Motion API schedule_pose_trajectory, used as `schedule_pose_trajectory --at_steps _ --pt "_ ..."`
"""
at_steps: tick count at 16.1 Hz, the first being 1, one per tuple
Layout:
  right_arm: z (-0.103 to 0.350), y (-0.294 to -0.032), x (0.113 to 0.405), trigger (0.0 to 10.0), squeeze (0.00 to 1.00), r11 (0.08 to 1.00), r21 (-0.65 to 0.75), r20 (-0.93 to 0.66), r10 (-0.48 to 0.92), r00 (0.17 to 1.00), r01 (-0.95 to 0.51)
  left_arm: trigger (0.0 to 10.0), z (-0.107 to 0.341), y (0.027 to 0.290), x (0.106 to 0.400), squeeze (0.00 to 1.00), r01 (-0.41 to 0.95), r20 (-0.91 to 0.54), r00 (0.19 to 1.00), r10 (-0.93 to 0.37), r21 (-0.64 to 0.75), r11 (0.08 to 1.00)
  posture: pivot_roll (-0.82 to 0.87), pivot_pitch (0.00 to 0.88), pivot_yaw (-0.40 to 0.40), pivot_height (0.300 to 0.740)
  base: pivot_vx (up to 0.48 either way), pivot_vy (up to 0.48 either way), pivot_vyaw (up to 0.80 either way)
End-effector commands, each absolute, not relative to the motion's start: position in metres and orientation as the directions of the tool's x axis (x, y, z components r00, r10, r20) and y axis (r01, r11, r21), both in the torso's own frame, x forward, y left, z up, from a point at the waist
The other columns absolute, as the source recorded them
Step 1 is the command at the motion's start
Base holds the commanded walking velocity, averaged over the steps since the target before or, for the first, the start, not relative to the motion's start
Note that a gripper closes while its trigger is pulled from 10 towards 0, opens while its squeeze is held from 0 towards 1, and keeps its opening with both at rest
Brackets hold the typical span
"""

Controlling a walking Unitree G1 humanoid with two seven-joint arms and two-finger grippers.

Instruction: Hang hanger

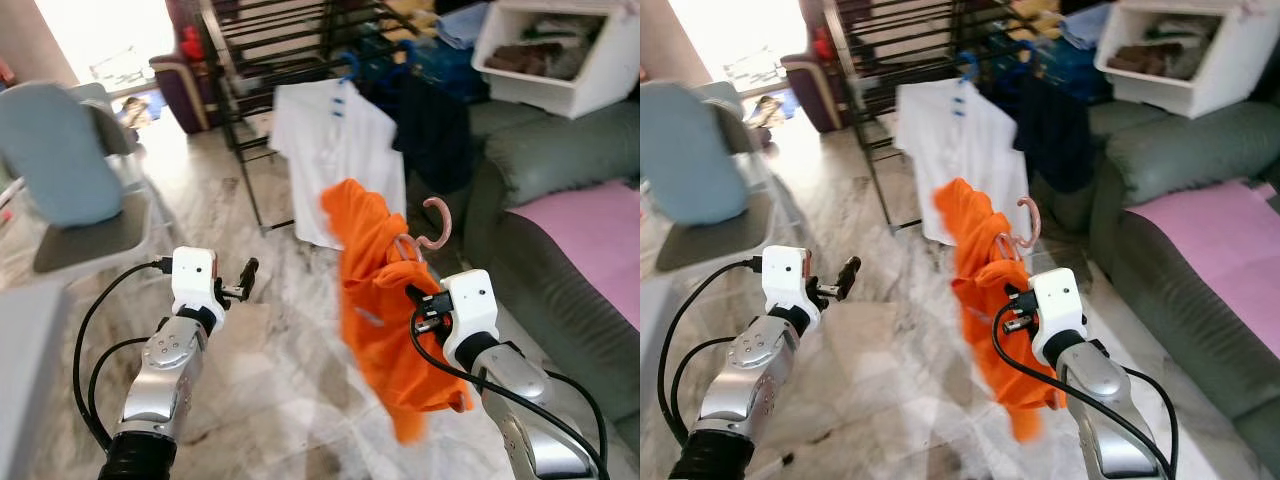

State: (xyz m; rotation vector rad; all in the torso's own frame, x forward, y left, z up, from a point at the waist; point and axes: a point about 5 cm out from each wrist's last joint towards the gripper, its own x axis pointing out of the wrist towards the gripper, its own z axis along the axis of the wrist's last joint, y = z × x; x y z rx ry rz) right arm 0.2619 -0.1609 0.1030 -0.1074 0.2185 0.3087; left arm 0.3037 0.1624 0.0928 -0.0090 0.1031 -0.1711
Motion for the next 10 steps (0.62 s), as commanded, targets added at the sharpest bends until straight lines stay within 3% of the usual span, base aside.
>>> schedule_pose_trajectory --at_steps 1,10 --pt "0.1133 -0.1617 0.2645 10.0 0.0 0.947 -0.088 -0.191 0.289 0.938 -0.31 10.0 0.0941 0.161 0.3045 0.0 0.175 -0.103 0.979 -0.174 -0.007 0.985 -0.25 0.0 0.109 0.74 0.412 0.0 0.42" --pt "0.1065 -0.1522 0.2624 10.0 0.0 0.924 -0.075 -0.23 0.349 0.909 -0.374 10.0 0.093 0.1519 0.3084 0.0 0.197 -0.113 0.974 -0.195 0.007 0.98 -0.25 0.0 0.114 0.74 0.421 0.0 0.0"
